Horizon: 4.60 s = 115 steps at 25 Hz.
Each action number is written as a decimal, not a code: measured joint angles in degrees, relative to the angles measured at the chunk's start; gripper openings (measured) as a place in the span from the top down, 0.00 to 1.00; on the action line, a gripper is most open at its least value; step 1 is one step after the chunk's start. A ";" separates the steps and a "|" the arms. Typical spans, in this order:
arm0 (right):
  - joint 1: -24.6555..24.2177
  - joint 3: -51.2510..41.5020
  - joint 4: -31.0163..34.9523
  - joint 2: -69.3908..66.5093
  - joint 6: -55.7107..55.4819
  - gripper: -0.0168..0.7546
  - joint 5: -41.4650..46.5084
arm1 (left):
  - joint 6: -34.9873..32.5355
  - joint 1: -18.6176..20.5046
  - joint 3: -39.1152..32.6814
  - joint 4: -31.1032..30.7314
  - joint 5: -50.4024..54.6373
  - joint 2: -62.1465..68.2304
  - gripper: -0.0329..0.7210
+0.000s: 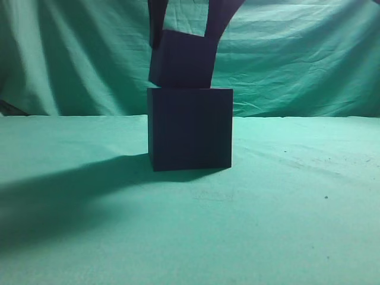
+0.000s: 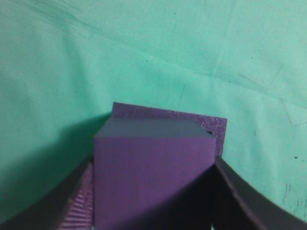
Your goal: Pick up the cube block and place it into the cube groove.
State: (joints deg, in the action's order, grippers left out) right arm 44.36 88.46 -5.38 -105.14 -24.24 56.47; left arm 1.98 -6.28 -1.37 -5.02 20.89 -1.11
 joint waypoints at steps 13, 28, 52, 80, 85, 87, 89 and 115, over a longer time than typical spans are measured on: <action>0.00 0.62 -1.25 -0.45 -1.76 0.42 3.97 | 0.00 0.00 0.00 0.00 0.00 0.00 0.96; 0.00 0.52 -1.15 -3.39 -4.50 0.42 7.00 | 0.00 0.00 0.00 0.00 0.00 0.00 0.96; 0.00 10.64 -8.44 16.17 2.27 0.98 14.98 | 0.00 0.00 0.00 0.00 0.00 0.00 0.96; 0.00 -28.55 3.62 69.71 14.95 0.91 14.33 | 0.00 0.00 0.00 0.00 0.00 0.00 0.96; 0.00 -28.65 3.62 70.06 23.92 0.91 11.92 | 0.00 0.00 0.00 0.00 0.00 0.00 0.96; -0.60 -29.57 3.99 71.23 27.30 0.91 8.09 | 0.00 0.00 0.00 0.00 0.00 0.00 0.96; -3.41 -31.70 4.71 72.93 29.62 0.91 2.81 | 0.00 0.00 0.00 0.00 0.00 0.00 0.96; -37.60 -89.90 10.67 105.68 31.33 0.91 -38.58 | 0.00 0.00 0.00 0.00 0.00 0.00 0.96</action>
State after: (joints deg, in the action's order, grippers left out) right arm 6.76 -1.44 5.29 0.54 7.09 17.89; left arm 1.98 -6.28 -1.37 -5.02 20.89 -1.11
